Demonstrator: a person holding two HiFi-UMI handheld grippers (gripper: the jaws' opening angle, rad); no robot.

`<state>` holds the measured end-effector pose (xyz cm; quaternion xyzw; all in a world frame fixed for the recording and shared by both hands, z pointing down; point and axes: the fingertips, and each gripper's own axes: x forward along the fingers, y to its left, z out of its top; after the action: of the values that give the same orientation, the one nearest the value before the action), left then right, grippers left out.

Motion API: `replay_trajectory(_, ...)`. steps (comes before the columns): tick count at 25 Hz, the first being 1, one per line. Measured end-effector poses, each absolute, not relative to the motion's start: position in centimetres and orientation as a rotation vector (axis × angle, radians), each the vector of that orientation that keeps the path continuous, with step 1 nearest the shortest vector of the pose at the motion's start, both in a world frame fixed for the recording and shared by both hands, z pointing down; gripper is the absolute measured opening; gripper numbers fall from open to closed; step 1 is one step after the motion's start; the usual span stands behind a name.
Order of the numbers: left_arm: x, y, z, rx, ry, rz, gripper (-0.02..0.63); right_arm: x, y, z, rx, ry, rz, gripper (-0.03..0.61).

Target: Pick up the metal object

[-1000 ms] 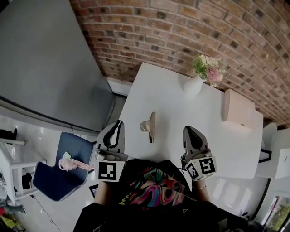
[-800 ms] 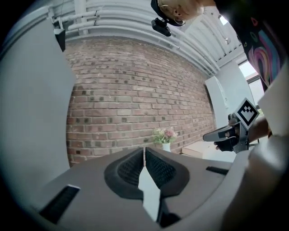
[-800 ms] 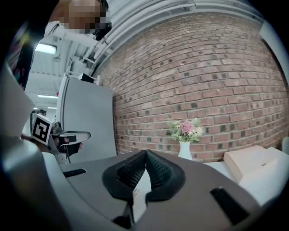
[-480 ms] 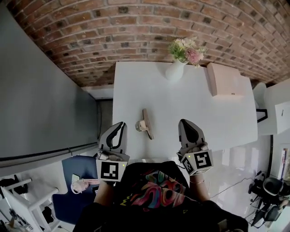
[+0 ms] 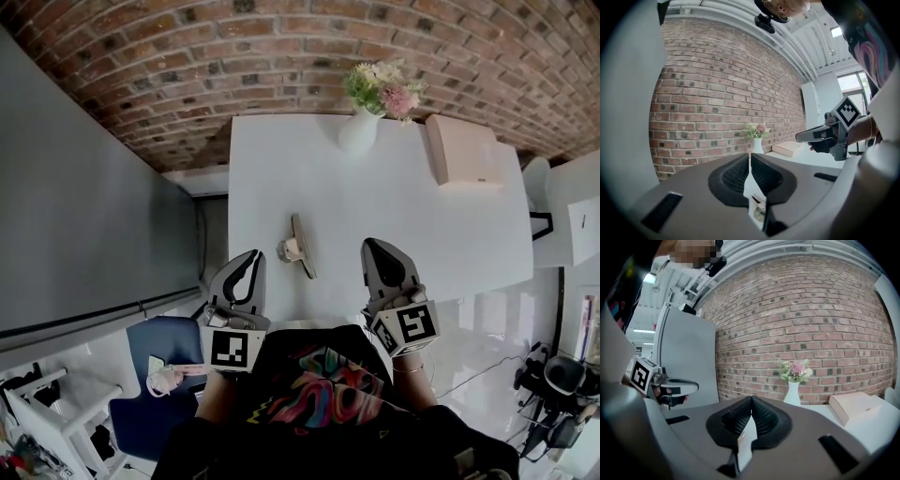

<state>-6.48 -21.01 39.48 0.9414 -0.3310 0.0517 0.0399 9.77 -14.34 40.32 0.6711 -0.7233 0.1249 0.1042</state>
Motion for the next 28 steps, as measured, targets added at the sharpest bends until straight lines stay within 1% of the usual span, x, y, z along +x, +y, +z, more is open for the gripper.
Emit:
replay_trajectory(15, -4.2, -19.9, 41.5, 2.932, -0.936, 0.215, 0.036, 10.3, -13.9, 41.2, 1.939, -2.174, 0.406, 0.018)
replay_trajectory(16, -4.2, -19.9, 41.9, 2.928, -0.918, 0.236, 0.044, 10.4, -14.0, 41.2, 1.939, -2.174, 0.407, 0.018)
replay_trajectory(17, -4.1, -19.7, 42.3, 2.92, -0.888, 0.276, 0.083, 10.4, -14.0, 41.3, 1.94, -2.175, 0.41, 0.019)
replay_trajectory(18, -4.0, -19.5, 42.8, 2.911, -0.855, 0.325, 0.149, 10.5, -14.0, 41.3, 1.941, -2.176, 0.413, 0.018)
replay_trajectory(19, -3.9, -19.3, 43.2, 2.905, -0.826, 0.362, 0.172, 10.6, -14.0, 41.3, 1.941, -2.176, 0.417, 0.019)
replay_trajectory(20, -3.8, -19.3, 43.5, 2.904, -0.805, 0.378, 0.178, 10.6, -14.0, 41.4, 1.939, -2.177, 0.419, 0.018)
replay_trajectory(23, -3.4, -19.3, 43.9, 2.905, -0.771, 0.372, 0.229, 10.9, -13.9, 41.5, 1.936, -2.175, 0.43, 0.018)
replay_trajectory(28, -3.0, -19.2, 45.1, 2.899, -0.721, 0.426, 0.247, 11.3, -13.7, 42.1, 1.935, -2.172, 0.453, 0.018)
